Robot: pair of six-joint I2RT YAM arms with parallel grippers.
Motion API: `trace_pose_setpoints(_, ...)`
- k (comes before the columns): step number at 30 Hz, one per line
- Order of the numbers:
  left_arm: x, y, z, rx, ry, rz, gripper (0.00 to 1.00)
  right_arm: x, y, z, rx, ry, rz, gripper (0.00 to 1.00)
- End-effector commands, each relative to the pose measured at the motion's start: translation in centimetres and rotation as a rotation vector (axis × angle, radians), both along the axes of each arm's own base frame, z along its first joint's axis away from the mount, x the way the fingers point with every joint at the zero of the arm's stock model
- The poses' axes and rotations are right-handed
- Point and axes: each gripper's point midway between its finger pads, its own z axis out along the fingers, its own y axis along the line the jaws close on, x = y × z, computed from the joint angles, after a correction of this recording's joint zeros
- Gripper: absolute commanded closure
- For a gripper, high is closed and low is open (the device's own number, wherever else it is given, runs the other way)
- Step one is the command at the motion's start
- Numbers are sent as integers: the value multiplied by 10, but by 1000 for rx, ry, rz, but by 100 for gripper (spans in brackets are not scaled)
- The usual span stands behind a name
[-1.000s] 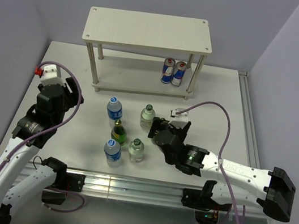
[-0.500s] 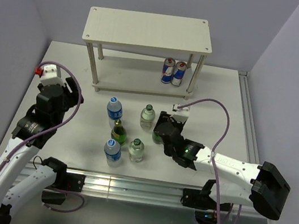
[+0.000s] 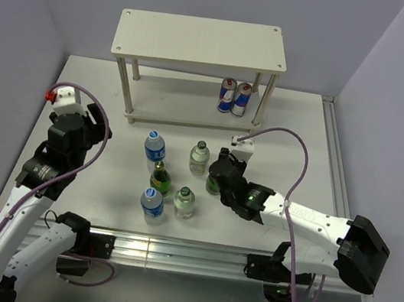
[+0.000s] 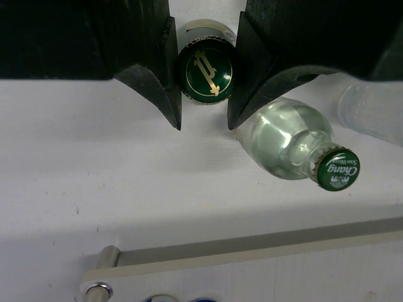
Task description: Place and organize the beverage onto the shelf
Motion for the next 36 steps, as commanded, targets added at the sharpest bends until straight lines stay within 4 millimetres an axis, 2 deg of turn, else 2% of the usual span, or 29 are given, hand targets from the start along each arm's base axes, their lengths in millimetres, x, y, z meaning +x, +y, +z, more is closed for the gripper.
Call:
trace_pose_setpoints(1,2,1,9,-5,-38,-7,29,5,-3,47,35,-53,-35,100)
trace_pose_setpoints(4,2,2,10,-6,-40,-7,29,9,-4,91,58,-100,-48,100)
trace_pose_setpoints(6,1,2,11,-8,-43,-7,29,9,-8,107,37,-113,-50,100)
trace_pose_setpoints(7,1,3,11,-8,-43,-5,29,10,-6,127,60,-136,-52,100)
trace_pose_setpoints(9,1,3,12,-10,-49,-7,29,12,-9,145,31,-157,-55,100)
trace_pose_setpoints(10,1,3,11,-11,-48,-6,29,13,-8,166,51,-182,-56,100)
trace_pose_setpoints(12,1,4,13,-14,-52,-5,29,17,-9,186,22,-209,-54,100)
trace_pose_setpoints(13,1,4,13,-15,-52,-5,29,18,-10,210,47,-240,-62,100)
trace_pose_setpoints(15,1,5,13,-16,-53,-4,29,24,-11,232,19,-269,-64,100)
trace_pose_setpoints(16,1,6,13,-16,-52,0,29,27,-14,260,49,-304,-72,100)
trace_pose_setpoints(18,1,8,14,-17,-55,5,28,35,-13,280,11,-327,-73,100)
trace_pose_setpoints(19,0,8,13,-19,-55,5,28,35,-17,310,48,-366,-84,100)
trace_pose_setpoints(20,0,8,14,-22,-56,4,28,40,-20,322,49,-381,-88,100)
trace_pose_setpoints(21,0,9,14,-23,-58,6,26,48,-16,326,11,-380,-87,100)
trace_pose_setpoints(22,0,9,15,-24,-60,3,24,47,-22,356,50,-421,-99,100)
trace_pose_setpoints(23,0,8,15,-26,-63,-1,19,53,-26,365,31,-427,-108,100)
trace_pose_setpoints(24,-1,9,15,-27,-64,0,16,64,-18,365,17,-420,-105,100)
trace_pose_setpoints(25,-1,9,15,-27,-65,-2,13,63,-27,395,39,-462,-122,100)
trace_pose_setpoints(26,-1,9,14,-27,-64,-2,8,69,-30,400,5,-463,-133,100)
trace_pose_setpoints(27,-2,10,14,-28,-65,0,6,83,-21,395,-28,-449,-137,100)
trace_pose_setpoints(28,-1,10,14,-28,-64,2,6,81,-28,420,4,-489,-152,100)
trace_pose_setpoints(29,-1,10,14,-27,-63,0,6,85,-28,425,-3,-497,-161,100)
trace_pose_setpoints(30,-1,10,14,-28,-63,-1,6,100,-23,418,-52,-482,-171,100)
trace_pose_setpoints(31,-1,10,14,-29,-64,2,6,99,-30,435,-29,-516,-188,100)
trace_pose_setpoints(33,-1,10,14,-28,-65,2,6,112,-27,436,-57,-526,-200,100)
trace_pose_setpoints(35,-1,10,14,-29,-65,0,6,116,-36,450,-49,-569,-229,100)
trace_pose_setpoints(36,-1,11,13,-28,-63,0,6,120,-36,451,-51,-576,-234,100)
